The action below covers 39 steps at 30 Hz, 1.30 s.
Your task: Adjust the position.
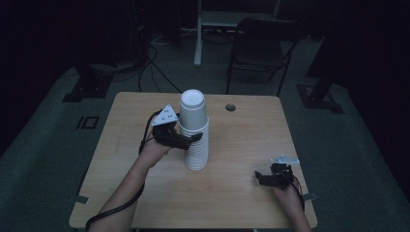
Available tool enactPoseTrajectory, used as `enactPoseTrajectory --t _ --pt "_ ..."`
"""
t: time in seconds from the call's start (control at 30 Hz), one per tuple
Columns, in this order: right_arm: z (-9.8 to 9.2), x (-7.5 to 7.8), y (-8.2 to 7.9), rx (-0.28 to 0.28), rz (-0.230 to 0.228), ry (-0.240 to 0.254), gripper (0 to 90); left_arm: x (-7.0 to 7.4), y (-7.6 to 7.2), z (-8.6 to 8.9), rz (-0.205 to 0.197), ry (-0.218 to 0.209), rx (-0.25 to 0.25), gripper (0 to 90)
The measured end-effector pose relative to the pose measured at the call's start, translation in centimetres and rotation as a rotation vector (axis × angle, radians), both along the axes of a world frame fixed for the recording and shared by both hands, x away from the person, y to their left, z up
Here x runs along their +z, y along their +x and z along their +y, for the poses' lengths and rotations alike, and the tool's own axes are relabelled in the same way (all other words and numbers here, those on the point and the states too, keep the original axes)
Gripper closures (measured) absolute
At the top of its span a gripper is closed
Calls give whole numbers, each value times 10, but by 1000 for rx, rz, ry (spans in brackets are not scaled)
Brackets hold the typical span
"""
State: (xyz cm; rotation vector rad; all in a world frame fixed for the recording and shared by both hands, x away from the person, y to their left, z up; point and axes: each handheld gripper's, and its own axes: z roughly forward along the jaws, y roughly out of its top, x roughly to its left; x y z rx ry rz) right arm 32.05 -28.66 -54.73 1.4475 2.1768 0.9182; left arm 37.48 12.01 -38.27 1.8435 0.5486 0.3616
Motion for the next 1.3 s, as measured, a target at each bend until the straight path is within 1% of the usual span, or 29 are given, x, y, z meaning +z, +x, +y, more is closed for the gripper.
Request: enactPoseTrajectory --t 0.03,0.07,0.1,0.13,0.23,0.3,0.33,0.4,0.43,0.53,0.6,0.77,0.8,0.83,0.87,0.9,0.93,0.97,1.03,1.07,1.13,1.17,1.23,1.27,1.3 --pt "0 0 0 0 0 0 105 0 0 0 0 0 0 46" --pt "1 1 0 16 4 4 105 0 1 0 3 -1 1 46" --pt "2 2 0 19 1 -6 107 0 1 0 3 -1 1 46" --pt "2 3 -1 28 2 -5 108 0 1 -1 5 1 -1 45" --pt "3 6 -2 34 -11 -3 118 0 1 0 5 -1 -1 46" --pt "4 11 -2 52 -12 5 122 0 1 0 4 -2 -1 46" --pt "4 13 -2 75 -6 11 121 0 1 0 4 0 -2 46" --pt "5 17 -3 102 -13 15 128 0 1 0 5 2 -1 46" --pt "6 19 -3 124 -3 27 129 0 1 0 5 1 -1 46" --pt "9 26 -3 152 -12 36 128 1 1 0 6 6 -2 46" --pt "12 30 -3 150 -28 23 129 1 1 0 6 7 -2 46" --pt "16 45 -2 173 -54 56 129 1 1 -1 6 8 -1 46" --pt "17 49 -2 174 -68 62 129 1 1 -1 7 11 -1 46" --pt "17 49 -2 174 -68 62 129 1 1 -1 7 11 -1 46" --pt "20 56 -1 190 -87 73 129 1 1 0 8 10 0 46" --pt "20 56 -1 190 -87 73 129 1 1 0 8 10 0 46" --pt "24 63 -1 209 -98 92 131 1 1 -1 8 10 1 46" --pt "26 66 0 213 -111 87 134 1 1 -1 8 11 1 46" --pt "31 73 1 230 -123 96 134 1 1 -1 9 12 0 46" --pt "33 76 1 231 -136 98 138 1 1 -1 9 12 1 46" --pt "36 82 2 257 -135 116 140 1 1 -1 9 13 0 46" --pt "39 85 2 260 -150 116 151 1 1 -1 9 13 0 46" --pt "41 88 2 269 -154 122 151 1 1 -1 9 12 0 46" --pt "46 93 1 279 -177 126 151 2 1 0 11 17 -1 46" --pt "48 96 2 288 -183 135 151 2 1 0 11 17 -1 46"
